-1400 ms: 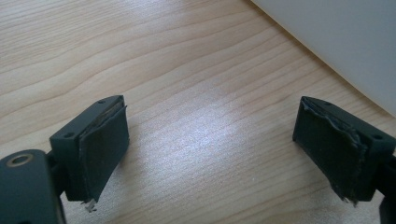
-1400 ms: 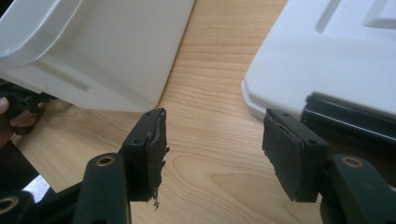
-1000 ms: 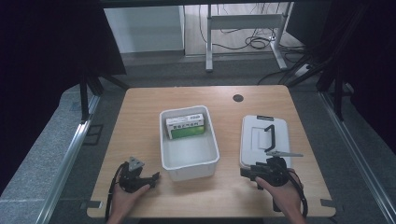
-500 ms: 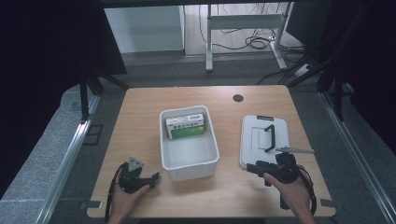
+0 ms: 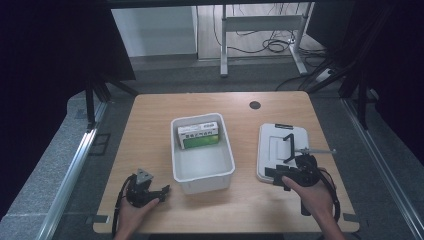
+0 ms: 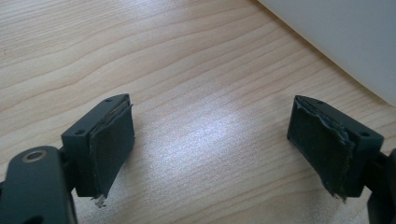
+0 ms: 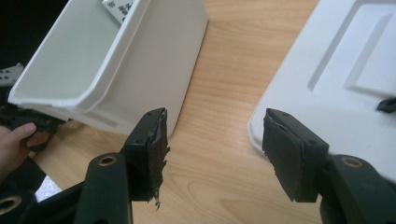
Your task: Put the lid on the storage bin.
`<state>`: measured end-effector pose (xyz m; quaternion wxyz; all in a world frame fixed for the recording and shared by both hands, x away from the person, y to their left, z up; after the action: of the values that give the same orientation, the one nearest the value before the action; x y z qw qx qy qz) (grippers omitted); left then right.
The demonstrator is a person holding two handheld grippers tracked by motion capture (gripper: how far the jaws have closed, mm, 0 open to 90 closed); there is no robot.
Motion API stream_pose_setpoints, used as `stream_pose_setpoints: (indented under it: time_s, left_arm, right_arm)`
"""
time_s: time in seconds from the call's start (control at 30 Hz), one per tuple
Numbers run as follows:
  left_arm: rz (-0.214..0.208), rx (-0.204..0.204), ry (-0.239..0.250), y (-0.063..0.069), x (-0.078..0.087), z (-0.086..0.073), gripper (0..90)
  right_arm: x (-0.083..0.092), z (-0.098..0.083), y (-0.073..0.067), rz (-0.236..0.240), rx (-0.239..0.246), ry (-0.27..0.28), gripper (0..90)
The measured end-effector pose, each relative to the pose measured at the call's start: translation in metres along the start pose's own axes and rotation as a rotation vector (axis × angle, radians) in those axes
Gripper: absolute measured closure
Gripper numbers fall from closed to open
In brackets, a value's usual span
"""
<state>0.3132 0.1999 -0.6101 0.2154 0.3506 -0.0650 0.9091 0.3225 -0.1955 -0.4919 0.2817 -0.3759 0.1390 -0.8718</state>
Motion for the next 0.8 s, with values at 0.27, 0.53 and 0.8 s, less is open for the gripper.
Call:
stream_pose_setpoints:
  time_s: [0.27,0.53,0.8]
  left_arm:
    - [0.001,0.001,0.003,0.0,0.0,0.0,14.6]
    - [0.001,-0.002,0.001,0.0,0.0,0.0,14.6]
    - [0.001,-0.002,0.001,0.0,0.0,0.0,14.6]
  right_arm:
    - [0.003,0.03,-0.001,-0.022,-0.003,0.016,40.7]
    - [0.002,0.047,0.004,-0.049,-0.008,0.005,41.0]
    - [0.001,0.06,0.01,-0.064,-0.026,-0.004,41.2]
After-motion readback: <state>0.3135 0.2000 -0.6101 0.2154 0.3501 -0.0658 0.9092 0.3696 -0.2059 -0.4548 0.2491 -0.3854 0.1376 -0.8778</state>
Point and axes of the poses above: each handheld gripper's, and its own axes: x roughly backward along the jaws, z roughly out of its top, y roughly to its right, the point moved 9 cm from there along -x, roughly forward along the jaws, and after that the axes turned 5 degrees about y, right-handed, at the moved point
